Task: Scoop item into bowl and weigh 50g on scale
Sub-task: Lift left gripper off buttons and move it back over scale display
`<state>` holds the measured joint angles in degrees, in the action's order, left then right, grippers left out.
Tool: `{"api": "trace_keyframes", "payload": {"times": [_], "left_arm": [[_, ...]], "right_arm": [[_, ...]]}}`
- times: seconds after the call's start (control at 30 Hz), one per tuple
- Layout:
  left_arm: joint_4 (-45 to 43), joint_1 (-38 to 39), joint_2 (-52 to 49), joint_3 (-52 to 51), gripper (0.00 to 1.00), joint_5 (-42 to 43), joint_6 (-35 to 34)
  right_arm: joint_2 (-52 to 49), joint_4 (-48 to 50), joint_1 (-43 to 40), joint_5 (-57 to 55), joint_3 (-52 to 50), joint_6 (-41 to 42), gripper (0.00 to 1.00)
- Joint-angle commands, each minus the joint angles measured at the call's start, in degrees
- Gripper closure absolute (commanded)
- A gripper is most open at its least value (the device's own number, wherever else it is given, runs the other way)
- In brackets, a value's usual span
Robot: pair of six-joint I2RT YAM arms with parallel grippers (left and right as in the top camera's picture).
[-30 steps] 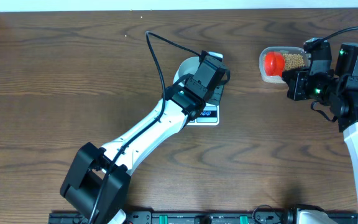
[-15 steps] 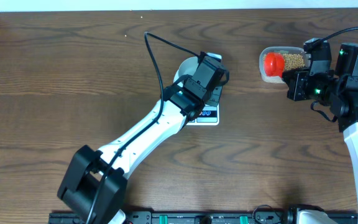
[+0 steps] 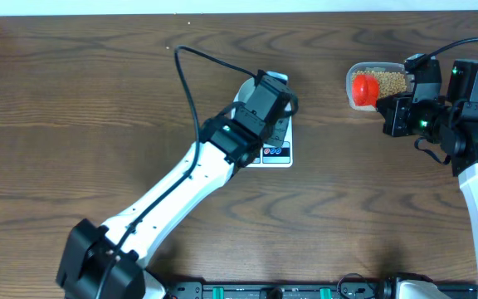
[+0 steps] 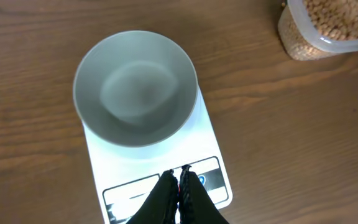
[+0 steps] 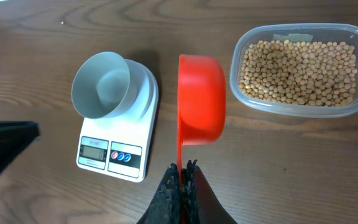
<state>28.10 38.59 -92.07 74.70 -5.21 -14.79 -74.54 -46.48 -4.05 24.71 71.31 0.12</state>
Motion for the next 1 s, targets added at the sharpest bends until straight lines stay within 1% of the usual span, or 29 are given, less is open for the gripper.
{"api": "trace_keyframes", "payload": {"times": [0.0,0.07,0.27,0.4,0.5,0.6,0.8,0.97], "left_arm": [[0.8,-2.8,3.2,0.1,0.93,4.3,0.2],[1.4,-4.7,4.3,0.1,0.93,7.1,0.3],[3.1,-7.7,5.0,0.1,0.93,12.5,6.0],[6.1,-8.9,5.0,0.1,0.93,12.8,6.4],[8.4,-9.6,5.0,0.1,0.93,12.8,8.2],[8.9,-9.7,5.3,0.1,0.93,12.8,9.9],[9.2,-9.7,6.5,0.1,0.93,13.0,10.8],[9.2,-9.7,7.2,0.1,0.93,14.1,13.5]], "right_arm": [[0.4,-0.1,-0.4,0.1,1.2,-1.0,0.99],[0.4,-0.1,-0.4,0.4,1.2,-1.0,0.99],[0.4,-0.1,-0.4,0.5,1.2,-1.0,0.99],[0.4,-0.1,-0.4,0.5,1.2,-1.0,0.99],[0.4,-0.2,-0.4,1.4,1.2,-1.0,0.99],[0.4,-0.7,-0.3,1.4,1.2,-1.1,0.99],[0.4,-1.0,-0.3,1.3,1.2,-1.1,0.99],[0.4,-1.0,-0.3,1.4,1.2,-1.1,0.99]]}}
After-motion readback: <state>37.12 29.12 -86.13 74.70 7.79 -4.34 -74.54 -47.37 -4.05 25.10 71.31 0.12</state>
